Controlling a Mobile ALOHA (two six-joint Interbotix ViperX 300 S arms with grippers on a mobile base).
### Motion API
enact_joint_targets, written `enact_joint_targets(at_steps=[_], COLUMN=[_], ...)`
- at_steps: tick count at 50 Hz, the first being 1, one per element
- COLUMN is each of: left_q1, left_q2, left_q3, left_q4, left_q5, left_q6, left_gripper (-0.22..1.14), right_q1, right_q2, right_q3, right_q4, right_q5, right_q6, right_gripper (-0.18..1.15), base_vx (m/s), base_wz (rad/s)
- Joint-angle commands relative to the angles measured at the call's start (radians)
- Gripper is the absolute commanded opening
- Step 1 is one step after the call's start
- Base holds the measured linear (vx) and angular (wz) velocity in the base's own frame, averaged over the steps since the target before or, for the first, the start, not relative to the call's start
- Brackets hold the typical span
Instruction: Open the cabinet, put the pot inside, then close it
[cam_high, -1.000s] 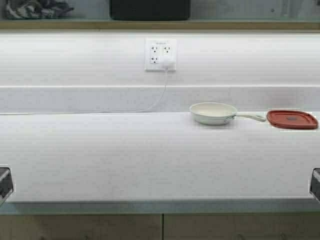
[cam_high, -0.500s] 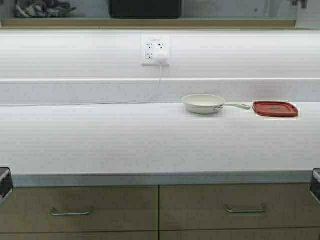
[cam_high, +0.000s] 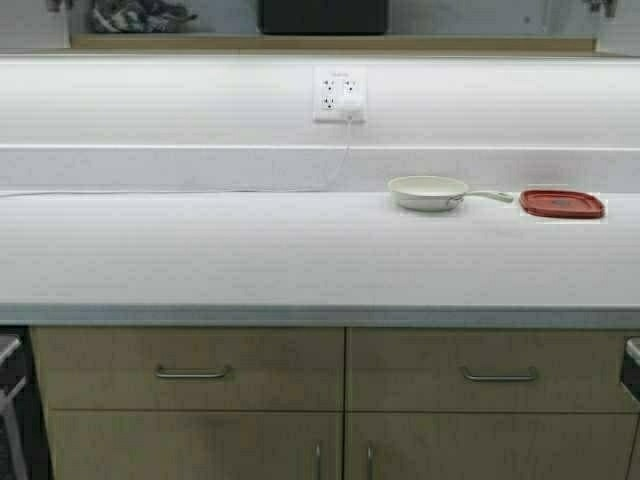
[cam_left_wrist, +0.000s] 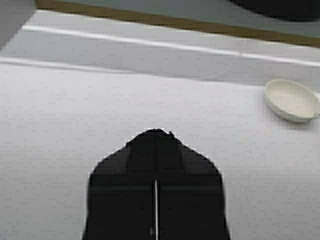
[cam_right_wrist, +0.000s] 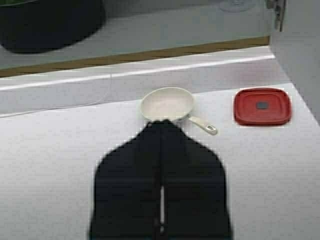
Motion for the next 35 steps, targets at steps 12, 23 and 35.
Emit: enact_joint_targets(at_steps=[12, 23, 35], left_q1=[0.256, 0.417, 0.566], left_q2=[-0.029, -0.060, -0.083], left_q3=[-0.184, -0.221, -0.259], left_q4=[0.012, 0.014, 0.014], left_q5=[0.129, 0.146, 0.181], left_q6=[0.061, 0.064, 0.058], left_gripper=[0.04, 0.04, 0.04], right_q1=[-0.135, -0.238, -0.383], right_q2=[-0.078, -0.104, -0.078], right_q3=[-0.057, -0.086, -0.149], right_q4=[-0.037, -0.060, -0.069], right_q5=[0.067, 0.091, 0.092], right_q6=[0.000, 0.000, 0.000], right_gripper=[0.08, 0.08, 0.07], base_vx=[-0.19, -0.13, -0.07], base_wz=[0.09, 0.02, -0.04])
